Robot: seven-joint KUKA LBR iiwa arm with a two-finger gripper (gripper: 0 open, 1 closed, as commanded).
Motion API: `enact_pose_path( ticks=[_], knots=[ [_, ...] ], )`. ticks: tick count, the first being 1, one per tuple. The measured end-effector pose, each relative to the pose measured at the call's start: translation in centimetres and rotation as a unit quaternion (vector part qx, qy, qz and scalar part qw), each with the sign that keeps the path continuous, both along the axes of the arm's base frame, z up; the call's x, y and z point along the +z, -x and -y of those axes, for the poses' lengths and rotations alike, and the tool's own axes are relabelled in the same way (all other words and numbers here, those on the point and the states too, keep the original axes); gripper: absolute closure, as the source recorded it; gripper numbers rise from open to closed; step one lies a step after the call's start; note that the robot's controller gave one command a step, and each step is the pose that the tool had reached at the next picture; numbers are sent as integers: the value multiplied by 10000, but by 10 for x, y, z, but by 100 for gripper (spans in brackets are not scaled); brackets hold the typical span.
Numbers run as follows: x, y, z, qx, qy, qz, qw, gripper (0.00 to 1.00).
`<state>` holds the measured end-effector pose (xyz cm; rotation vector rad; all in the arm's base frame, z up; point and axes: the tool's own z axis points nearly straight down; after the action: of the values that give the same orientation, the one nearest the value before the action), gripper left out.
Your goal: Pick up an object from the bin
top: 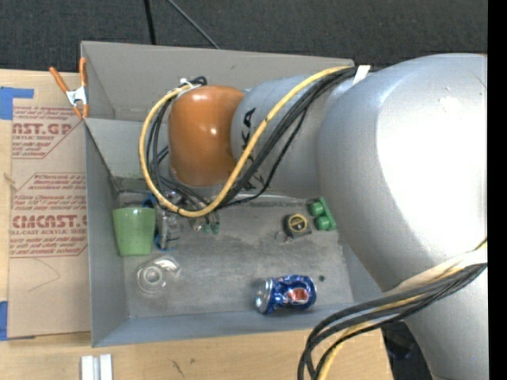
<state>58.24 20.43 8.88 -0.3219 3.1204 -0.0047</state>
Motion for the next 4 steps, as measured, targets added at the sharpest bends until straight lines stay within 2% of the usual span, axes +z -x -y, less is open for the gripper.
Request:
enact_pose_path(
  ticks=[1, 2, 3, 4],
  knots=[
    [125, 29, -27, -99, -40, 21, 9999, 100],
    [120, 30, -25, -105, -25, -13, 9999, 0],
    [-20, 12, -1, -1010, -1, -23, 9949, 0],
    [-14, 11, -4, -999, -17, -13, 9950, 100]
  ],
)
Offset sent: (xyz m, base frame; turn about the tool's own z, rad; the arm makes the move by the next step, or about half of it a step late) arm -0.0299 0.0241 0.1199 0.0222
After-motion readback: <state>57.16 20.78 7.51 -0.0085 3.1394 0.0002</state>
